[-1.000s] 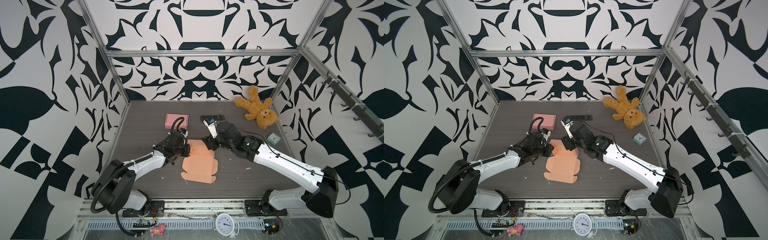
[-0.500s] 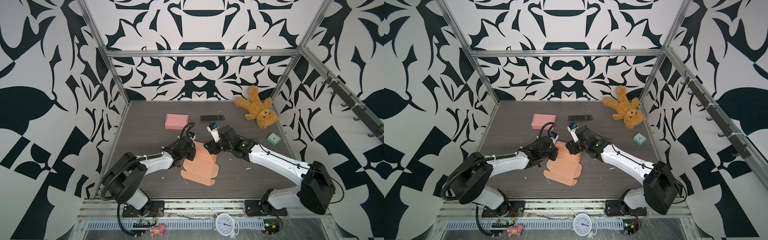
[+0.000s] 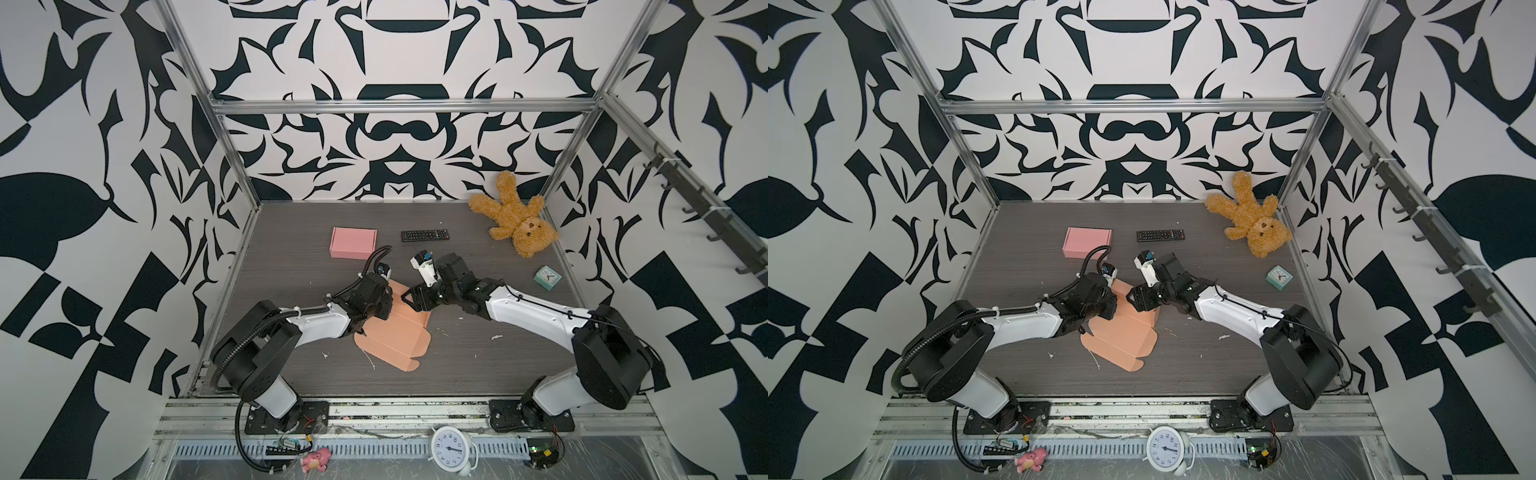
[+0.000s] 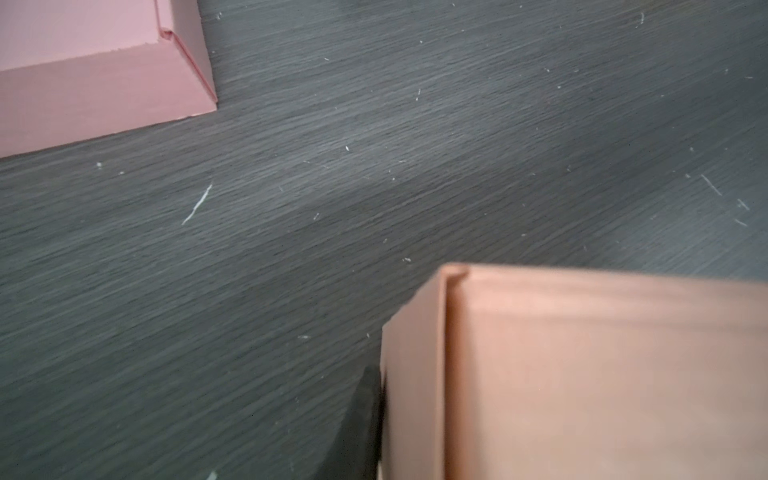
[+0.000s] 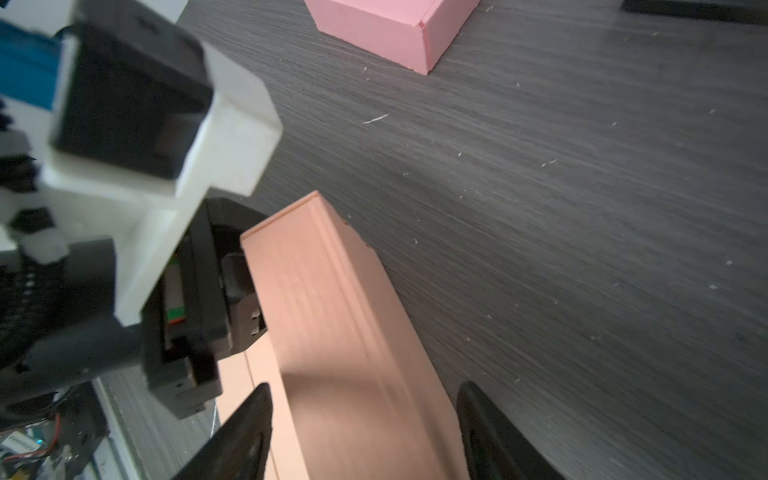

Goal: Fold the paper box

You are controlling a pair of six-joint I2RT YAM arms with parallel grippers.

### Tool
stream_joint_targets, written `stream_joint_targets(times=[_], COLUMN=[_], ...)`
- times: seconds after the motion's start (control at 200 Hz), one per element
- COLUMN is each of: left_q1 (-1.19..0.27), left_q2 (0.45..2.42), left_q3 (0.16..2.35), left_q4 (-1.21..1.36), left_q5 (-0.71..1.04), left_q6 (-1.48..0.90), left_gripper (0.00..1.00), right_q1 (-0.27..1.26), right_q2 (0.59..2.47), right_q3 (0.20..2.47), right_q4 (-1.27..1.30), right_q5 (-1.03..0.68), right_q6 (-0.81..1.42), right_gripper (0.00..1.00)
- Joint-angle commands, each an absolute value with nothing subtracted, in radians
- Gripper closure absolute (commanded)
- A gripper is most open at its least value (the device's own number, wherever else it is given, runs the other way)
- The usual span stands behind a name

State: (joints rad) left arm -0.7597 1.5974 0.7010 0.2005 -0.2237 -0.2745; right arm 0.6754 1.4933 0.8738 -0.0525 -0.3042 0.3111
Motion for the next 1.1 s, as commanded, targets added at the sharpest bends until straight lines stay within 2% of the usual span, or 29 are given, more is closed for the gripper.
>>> stream_joint_targets(times=[0.0, 0.205, 0.53, 0.875, 1.005, 1.095], left_q1=[-0.762, -0.762, -0.763, -0.772, -0.776, -0.777], left_q2=[1.617, 1.629, 1.606, 1.505, 1.424, 1.368], left_q3=[0.715, 0.723, 0.681, 0.596, 0.57, 0.569], left_q4=[0.224, 0.214, 0.253, 0.257, 0.196, 0.105], left_q5=[-0.271, -0.285, -0.23, -0.184, -0.126, -0.088], left_q6=[-0.298, -0.299, -0.296, -0.31, -0.335, -0.377], left_gripper=[0.83, 0.83, 0.77, 0.65, 0.55, 0.51], right_q1=[0.675, 0.675, 0.675, 0.683, 0.693, 0.696], right_q2=[1.461, 1.43, 1.425, 1.455, 1.49, 1.518], right_q3=[0.838, 0.794, 0.852, 0.909, 0.943, 0.96], right_q4=[0.002, 0.014, -0.076, -0.156, -0.179, -0.189], right_q5=[-0.388, -0.384, -0.298, -0.247, -0.242, -0.242], right_q6=[0.372, 0.389, 0.334, 0.28, 0.264, 0.259], right_gripper=[0.3, 0.32, 0.3, 0.27, 0.27, 0.27])
